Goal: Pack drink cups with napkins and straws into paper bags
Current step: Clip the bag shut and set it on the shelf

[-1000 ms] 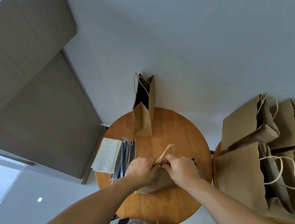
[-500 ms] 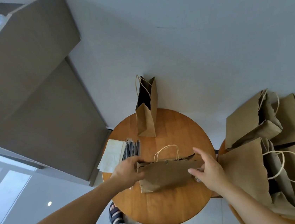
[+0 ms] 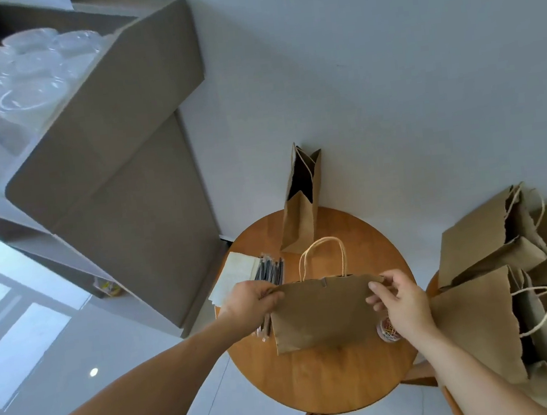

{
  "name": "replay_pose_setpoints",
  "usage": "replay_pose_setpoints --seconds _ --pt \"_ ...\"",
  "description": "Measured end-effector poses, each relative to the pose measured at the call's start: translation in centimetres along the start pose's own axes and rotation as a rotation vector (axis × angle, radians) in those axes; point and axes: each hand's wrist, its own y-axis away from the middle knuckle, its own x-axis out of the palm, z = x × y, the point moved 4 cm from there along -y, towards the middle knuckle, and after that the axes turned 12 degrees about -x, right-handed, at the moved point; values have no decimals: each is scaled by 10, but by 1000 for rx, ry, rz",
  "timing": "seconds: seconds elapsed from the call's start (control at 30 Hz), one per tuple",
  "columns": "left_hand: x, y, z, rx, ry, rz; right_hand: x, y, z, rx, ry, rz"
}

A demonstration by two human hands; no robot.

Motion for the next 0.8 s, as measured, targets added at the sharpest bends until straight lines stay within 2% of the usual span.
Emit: replay_pose_setpoints --seconds 0.17,0.33,0.67,0.8 --pt "-53 41 12 50 236 -77 19 4 64 -89 -83 -111" --pt "-111 90 57 90 505 -201 59 17 143 -207 -150 -171" --pt "-250 191 165 92 796 -569 177 38 313 -409 -285 -46" --pt "-311 223 195 126 819 -695 220 41 377 -445 -365 24"
